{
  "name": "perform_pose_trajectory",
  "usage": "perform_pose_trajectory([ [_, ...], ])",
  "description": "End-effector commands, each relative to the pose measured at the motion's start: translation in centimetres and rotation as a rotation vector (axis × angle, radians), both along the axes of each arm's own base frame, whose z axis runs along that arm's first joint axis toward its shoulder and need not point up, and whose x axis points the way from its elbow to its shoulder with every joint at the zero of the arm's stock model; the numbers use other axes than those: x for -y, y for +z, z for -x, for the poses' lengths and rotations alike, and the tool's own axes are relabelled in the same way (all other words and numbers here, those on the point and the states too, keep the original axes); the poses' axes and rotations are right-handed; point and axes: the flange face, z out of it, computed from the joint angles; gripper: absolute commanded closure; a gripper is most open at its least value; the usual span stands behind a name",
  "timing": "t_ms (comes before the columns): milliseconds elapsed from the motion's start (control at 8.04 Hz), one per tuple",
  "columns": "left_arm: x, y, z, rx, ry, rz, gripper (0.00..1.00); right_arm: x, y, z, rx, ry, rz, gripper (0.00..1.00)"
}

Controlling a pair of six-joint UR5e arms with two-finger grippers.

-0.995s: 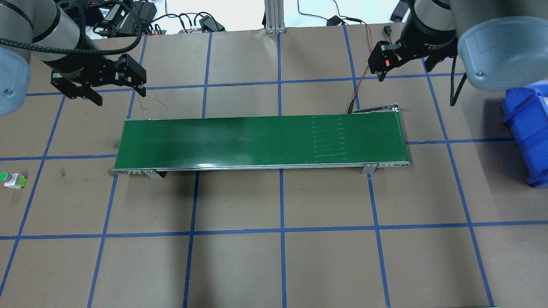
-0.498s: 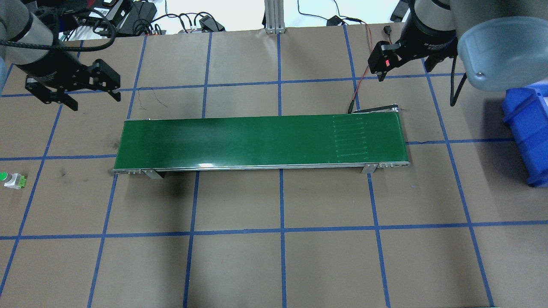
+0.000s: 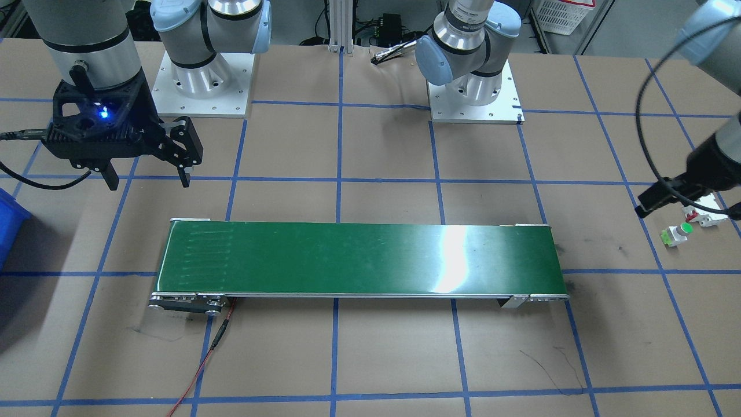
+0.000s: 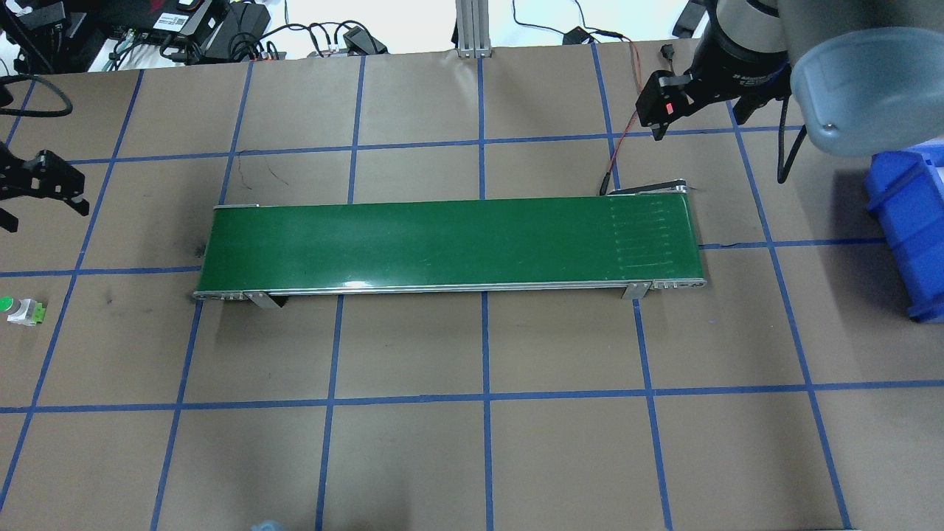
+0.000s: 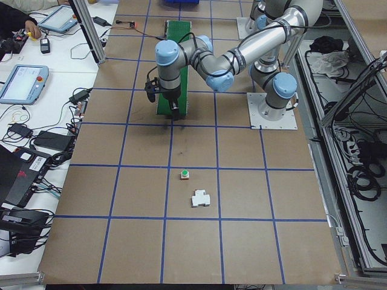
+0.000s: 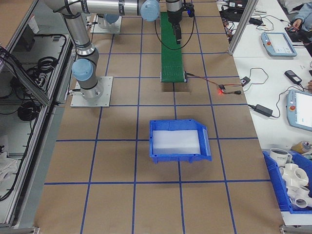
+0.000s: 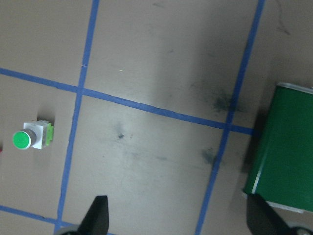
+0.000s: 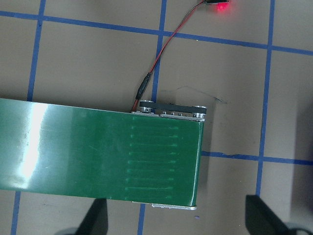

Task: Move button from left to right

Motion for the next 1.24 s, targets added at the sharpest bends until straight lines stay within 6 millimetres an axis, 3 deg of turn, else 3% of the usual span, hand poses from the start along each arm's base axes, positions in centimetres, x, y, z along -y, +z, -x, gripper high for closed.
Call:
perform_pose_trajectory([
  [0, 0.0, -5.7, -9.9, 0.037, -0.057, -0.003, 0.00, 0.0, 0.0, 0.1, 0.000, -0.003, -0.001, 0.00],
  [124, -1.0, -7.9, -13.0, 0.049, -0.076, -0.059, 0.00, 0.0, 0.0, 0.1, 0.000, -0.003, -0.001, 0.00],
  [249, -1.0, -9.9, -14.3, 0.035, -0.110, -0.084, 0.00, 0.0, 0.0, 0.1, 0.000, -0.003, -0.001, 0.00],
  [498, -1.2, -12.2, -14.9, 0.008, -0.118, -0.116, 0.00, 0.0, -0.1, 0.1, 0.000, -0.003, -0.003, 0.00],
  [1119, -1.9, -17.0, -18.6, 0.039, -0.145, -0.169, 0.00, 0.0, -0.1, 0.1, 0.000, -0.003, -0.003, 0.00],
])
